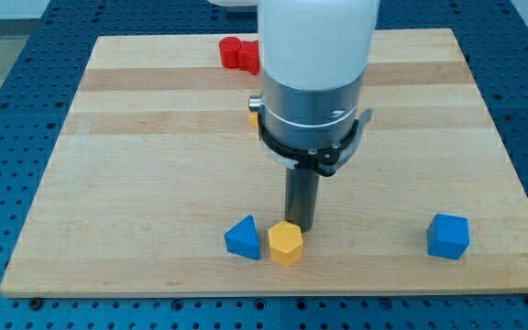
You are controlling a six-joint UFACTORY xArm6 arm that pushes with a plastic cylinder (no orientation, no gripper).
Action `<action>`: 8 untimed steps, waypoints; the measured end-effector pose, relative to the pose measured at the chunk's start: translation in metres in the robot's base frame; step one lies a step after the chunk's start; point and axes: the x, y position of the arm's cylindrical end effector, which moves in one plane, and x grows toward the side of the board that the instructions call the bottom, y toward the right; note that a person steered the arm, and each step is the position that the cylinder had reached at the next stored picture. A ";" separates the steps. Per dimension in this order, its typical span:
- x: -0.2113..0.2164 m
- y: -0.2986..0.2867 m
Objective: Place yellow heart left side of blue triangle
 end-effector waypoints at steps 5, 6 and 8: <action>-0.190 0.015; -0.213 0.010; -0.212 -0.018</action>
